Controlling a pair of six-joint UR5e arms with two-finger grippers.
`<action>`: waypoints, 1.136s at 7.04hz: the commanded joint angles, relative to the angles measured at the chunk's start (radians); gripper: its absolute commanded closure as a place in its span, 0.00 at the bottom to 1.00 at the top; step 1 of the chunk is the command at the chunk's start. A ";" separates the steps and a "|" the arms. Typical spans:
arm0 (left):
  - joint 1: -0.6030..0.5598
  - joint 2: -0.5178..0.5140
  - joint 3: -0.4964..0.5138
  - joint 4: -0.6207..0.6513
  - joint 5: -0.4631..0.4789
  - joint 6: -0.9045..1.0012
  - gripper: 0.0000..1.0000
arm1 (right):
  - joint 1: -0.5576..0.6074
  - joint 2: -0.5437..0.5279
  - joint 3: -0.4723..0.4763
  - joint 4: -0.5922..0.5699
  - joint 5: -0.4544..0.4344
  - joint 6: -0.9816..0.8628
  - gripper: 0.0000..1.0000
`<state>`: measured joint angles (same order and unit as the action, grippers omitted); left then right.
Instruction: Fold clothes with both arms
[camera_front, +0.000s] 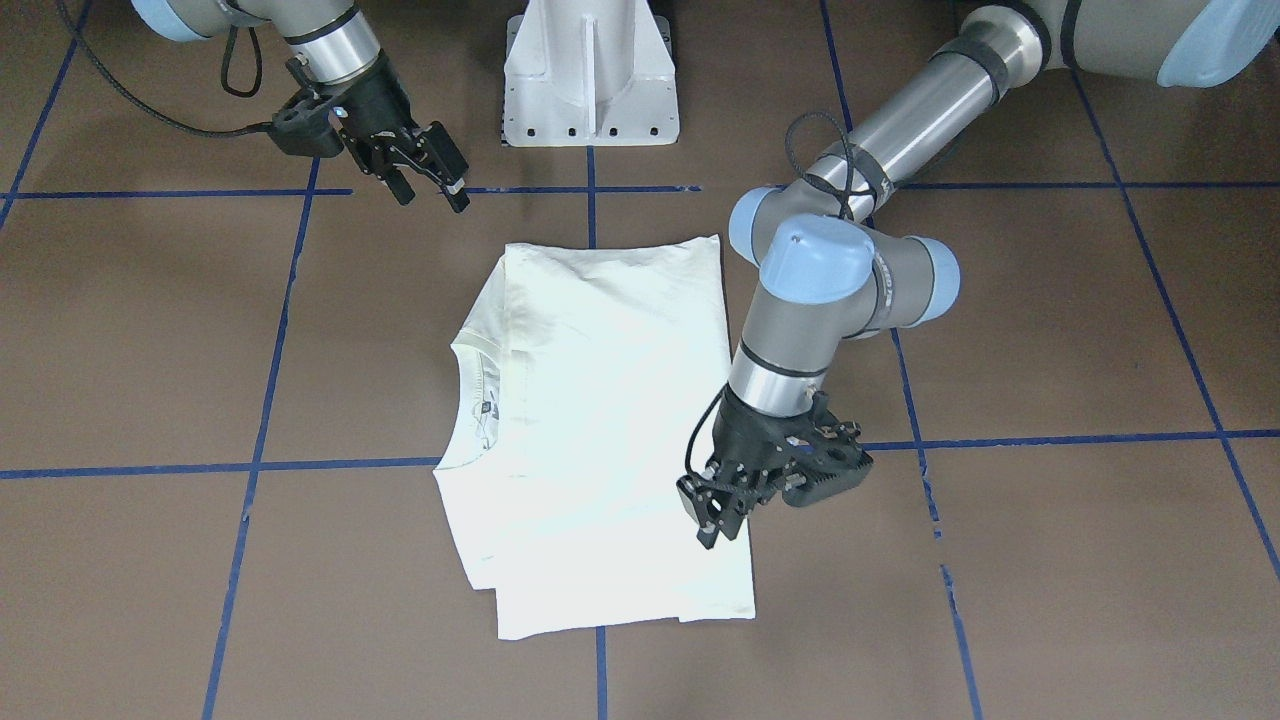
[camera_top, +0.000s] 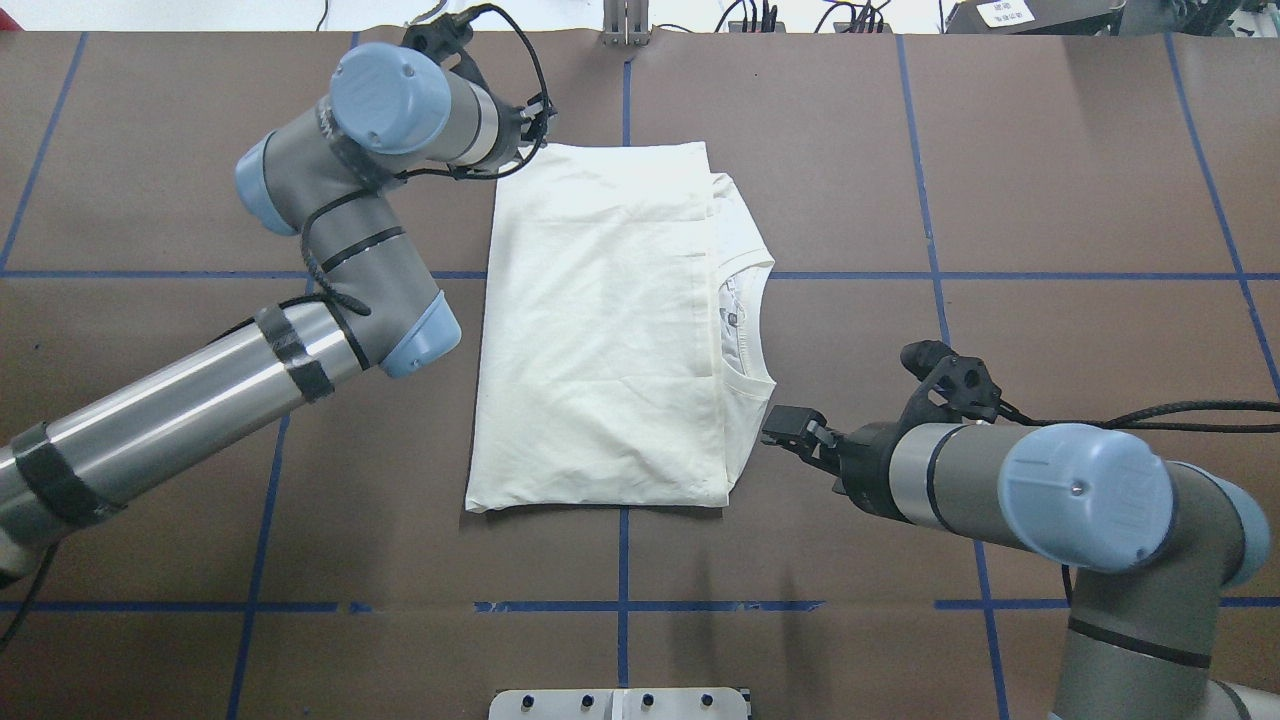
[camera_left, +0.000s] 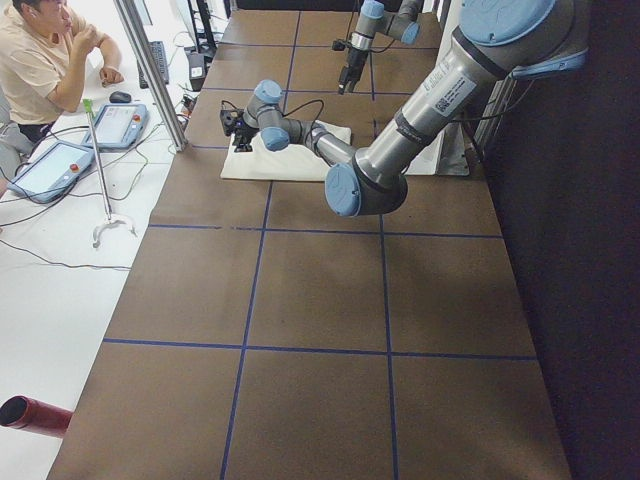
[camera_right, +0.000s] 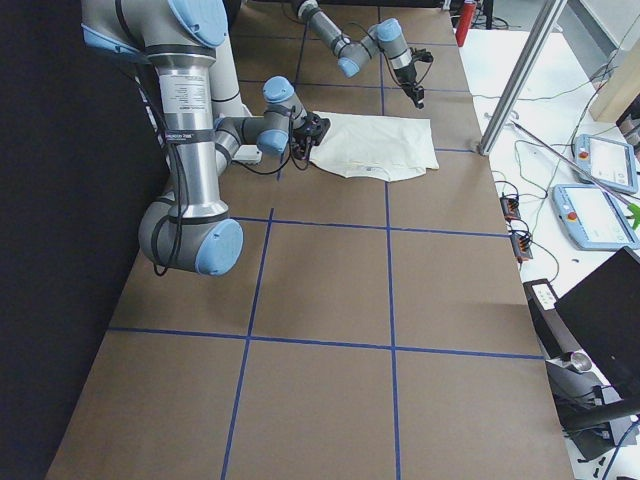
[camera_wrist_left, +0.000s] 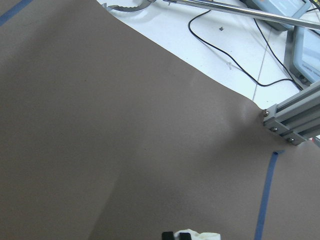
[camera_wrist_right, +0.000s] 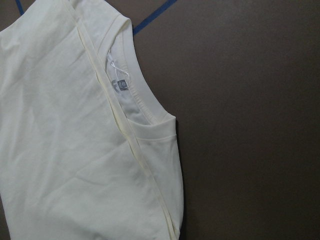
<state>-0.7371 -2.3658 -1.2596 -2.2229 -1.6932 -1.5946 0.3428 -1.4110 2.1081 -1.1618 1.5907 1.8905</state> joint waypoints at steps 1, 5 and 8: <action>0.030 0.120 -0.190 0.026 -0.038 -0.001 0.39 | -0.046 0.078 -0.123 -0.009 -0.024 0.004 0.00; 0.030 0.120 -0.190 0.026 -0.040 -0.001 0.39 | -0.110 0.191 -0.263 -0.041 -0.146 0.096 0.21; 0.030 0.120 -0.190 0.026 -0.040 -0.001 0.39 | -0.111 0.196 -0.269 -0.041 -0.149 0.096 0.24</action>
<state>-0.7072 -2.2458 -1.4490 -2.1967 -1.7334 -1.5953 0.2326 -1.2172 1.8418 -1.2025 1.4429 1.9851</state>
